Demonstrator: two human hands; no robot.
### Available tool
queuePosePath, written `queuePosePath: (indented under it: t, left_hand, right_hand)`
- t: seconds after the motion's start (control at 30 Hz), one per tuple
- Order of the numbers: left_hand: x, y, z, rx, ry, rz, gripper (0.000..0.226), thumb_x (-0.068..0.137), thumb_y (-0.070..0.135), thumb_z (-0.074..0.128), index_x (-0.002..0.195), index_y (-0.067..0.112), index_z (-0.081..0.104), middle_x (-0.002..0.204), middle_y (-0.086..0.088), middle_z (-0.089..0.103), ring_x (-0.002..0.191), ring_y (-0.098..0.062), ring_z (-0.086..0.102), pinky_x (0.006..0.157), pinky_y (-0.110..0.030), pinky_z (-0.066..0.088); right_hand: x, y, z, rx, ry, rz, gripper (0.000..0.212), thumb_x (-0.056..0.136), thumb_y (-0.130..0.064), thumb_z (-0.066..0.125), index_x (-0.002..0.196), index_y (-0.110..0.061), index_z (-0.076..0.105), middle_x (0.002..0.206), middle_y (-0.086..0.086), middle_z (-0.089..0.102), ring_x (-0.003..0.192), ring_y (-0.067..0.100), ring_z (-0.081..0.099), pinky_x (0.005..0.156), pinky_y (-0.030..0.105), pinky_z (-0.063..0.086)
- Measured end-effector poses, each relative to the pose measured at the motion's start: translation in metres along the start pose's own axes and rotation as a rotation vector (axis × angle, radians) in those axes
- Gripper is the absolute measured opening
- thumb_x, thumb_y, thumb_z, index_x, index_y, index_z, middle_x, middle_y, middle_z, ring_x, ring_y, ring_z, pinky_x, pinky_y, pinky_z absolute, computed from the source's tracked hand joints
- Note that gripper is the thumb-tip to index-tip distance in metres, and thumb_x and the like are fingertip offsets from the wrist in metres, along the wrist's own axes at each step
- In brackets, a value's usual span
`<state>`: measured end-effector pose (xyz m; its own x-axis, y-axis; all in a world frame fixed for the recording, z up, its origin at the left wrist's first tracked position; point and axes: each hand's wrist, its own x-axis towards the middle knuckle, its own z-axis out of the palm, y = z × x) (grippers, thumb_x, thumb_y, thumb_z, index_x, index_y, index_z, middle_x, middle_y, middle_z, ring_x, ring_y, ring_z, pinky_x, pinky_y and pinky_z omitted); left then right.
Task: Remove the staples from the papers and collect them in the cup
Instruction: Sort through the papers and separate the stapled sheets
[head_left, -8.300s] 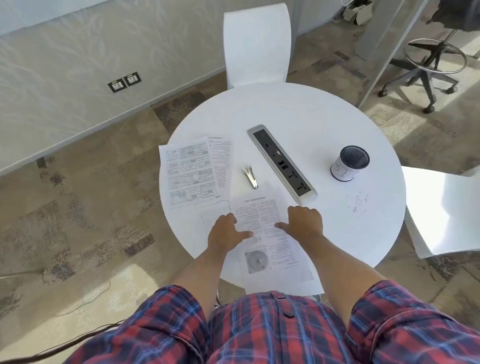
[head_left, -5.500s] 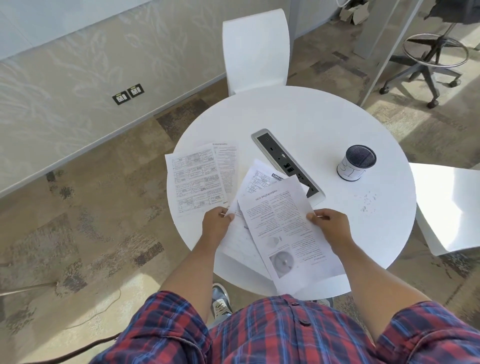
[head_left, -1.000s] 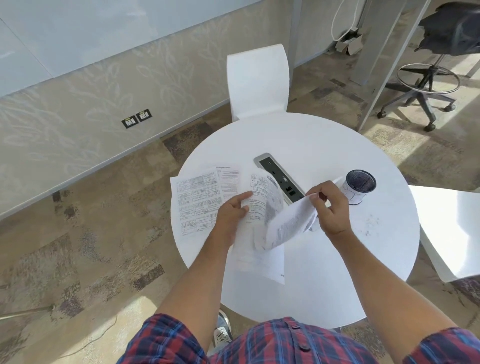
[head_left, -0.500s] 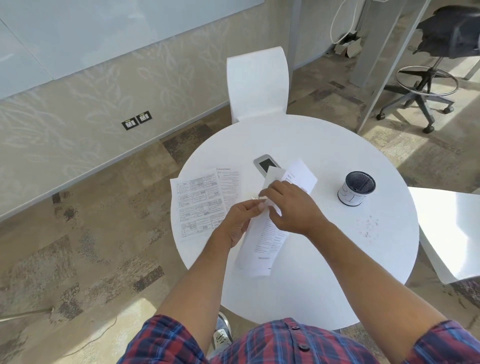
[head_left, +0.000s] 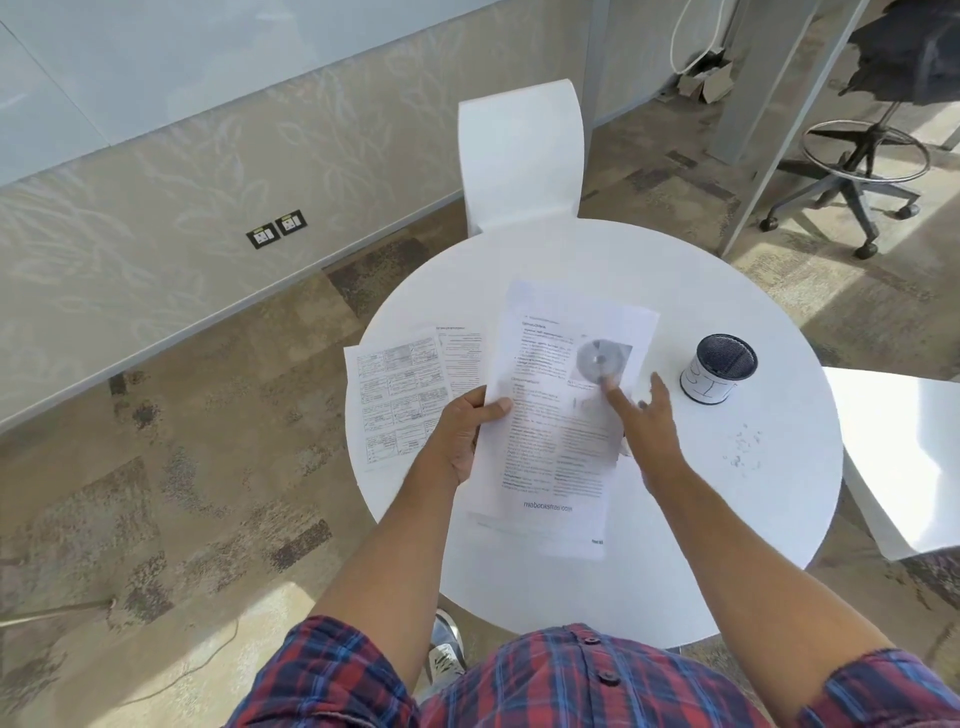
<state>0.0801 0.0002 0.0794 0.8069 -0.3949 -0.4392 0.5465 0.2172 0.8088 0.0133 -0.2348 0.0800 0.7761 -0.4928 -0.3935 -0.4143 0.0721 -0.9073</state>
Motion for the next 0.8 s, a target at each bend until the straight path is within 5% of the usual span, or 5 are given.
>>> queuePosePath:
  t: [0.07,0.17,0.37,0.5,0.8]
  left_hand:
    - [0.002,-0.002,-0.002,0.008,-0.022,0.004,0.03,0.089,0.006,0.073,0.119,0.008,0.076,0.125,-0.017,0.074,0.121,-0.035,0.067,0.113,-0.053,0.047]
    - [0.005,-0.004,0.0,-0.001,-0.049,-0.007,0.036,0.084,0.01,0.076,0.121,0.009,0.076,0.128,-0.017,0.072,0.124,-0.036,0.066,0.114,-0.055,0.045]
    - [0.007,-0.001,0.007,-0.06,-0.065,-0.004,0.042,0.086,0.01,0.074,0.127,0.008,0.071,0.128,-0.017,0.072,0.12,-0.035,0.067,0.112,-0.054,0.047]
    - [0.01,0.002,0.01,-0.085,-0.004,0.029,0.057,0.082,-0.001,0.076,0.134,0.016,0.063,0.12,-0.015,0.075,0.107,-0.032,0.072,0.099,-0.048,0.057]
    - [-0.002,0.005,0.01,0.266,-0.039,0.056,0.046,0.074,0.0,0.086,0.115,0.018,0.076,0.117,-0.004,0.078,0.112,-0.015,0.071,0.103,-0.038,0.052]
  right_hand:
    - [0.001,0.01,-0.007,0.041,-0.115,0.035,0.054,0.096,-0.052,0.07,0.135,-0.017,0.059,0.129,-0.005,0.069,0.127,0.025,0.062,0.102,0.039,0.049]
    - [0.005,0.021,-0.012,0.163,-0.203,0.045,0.046,0.089,-0.053,0.077,0.119,-0.019,0.074,0.116,0.002,0.08,0.116,0.033,0.072,0.103,0.055,0.053]
    - [0.008,0.011,-0.009,0.363,-0.389,0.054,0.042,0.095,-0.025,0.075,0.133,-0.009,0.069,0.129,0.012,0.074,0.121,0.033,0.071,0.104,0.047,0.054]
    - [0.011,0.012,-0.01,0.422,-0.284,0.031,0.037,0.083,-0.006,0.082,0.118,-0.001,0.074,0.117,0.018,0.077,0.108,0.036,0.074,0.099,0.047,0.057]
    - [0.011,-0.006,-0.025,0.163,-0.376,-0.219,0.038,0.073,0.018,0.08,0.107,0.001,0.078,0.099,0.003,0.082,0.093,0.014,0.077,0.08,0.023,0.058]
